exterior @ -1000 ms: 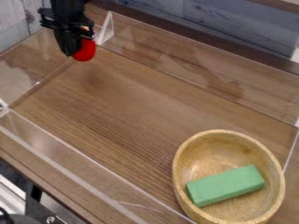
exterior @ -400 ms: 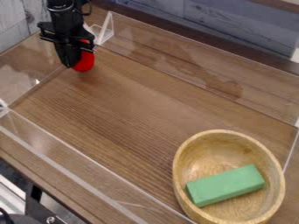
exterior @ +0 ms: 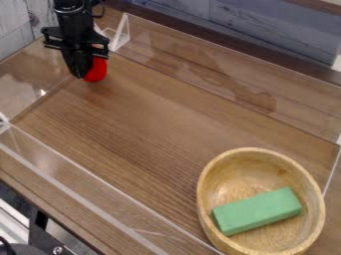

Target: Move the red object to the left side of the table

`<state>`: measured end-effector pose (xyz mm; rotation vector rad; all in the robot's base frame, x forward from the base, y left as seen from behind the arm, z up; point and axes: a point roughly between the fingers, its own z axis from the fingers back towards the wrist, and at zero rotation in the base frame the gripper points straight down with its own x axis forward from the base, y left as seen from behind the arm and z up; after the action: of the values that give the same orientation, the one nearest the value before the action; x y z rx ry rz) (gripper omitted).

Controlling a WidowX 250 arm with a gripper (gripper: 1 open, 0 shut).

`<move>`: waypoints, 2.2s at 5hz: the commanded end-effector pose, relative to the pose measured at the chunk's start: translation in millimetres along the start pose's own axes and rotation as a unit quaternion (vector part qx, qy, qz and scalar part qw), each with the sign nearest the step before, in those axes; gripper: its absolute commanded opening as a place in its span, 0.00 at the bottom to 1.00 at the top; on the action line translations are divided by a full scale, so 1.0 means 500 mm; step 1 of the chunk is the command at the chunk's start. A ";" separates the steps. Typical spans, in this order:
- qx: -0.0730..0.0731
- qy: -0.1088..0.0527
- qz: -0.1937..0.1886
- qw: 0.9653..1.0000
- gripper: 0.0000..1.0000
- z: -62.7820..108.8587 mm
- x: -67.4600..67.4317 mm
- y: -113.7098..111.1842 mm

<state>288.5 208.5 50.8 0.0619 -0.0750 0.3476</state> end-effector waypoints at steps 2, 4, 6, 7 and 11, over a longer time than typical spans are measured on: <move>0.010 -0.021 0.073 0.997 0.00 0.014 0.001 0.013; 0.007 -0.016 0.113 0.993 0.00 -0.004 -0.001 0.011; 0.002 -0.010 0.129 0.992 0.00 -0.027 0.006 0.007; -0.003 -0.007 0.107 0.994 0.00 -0.042 0.008 0.002; -0.022 0.001 0.093 0.995 0.00 -0.055 0.026 -0.017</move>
<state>303.8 207.6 24.5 0.0095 -0.0824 0.5362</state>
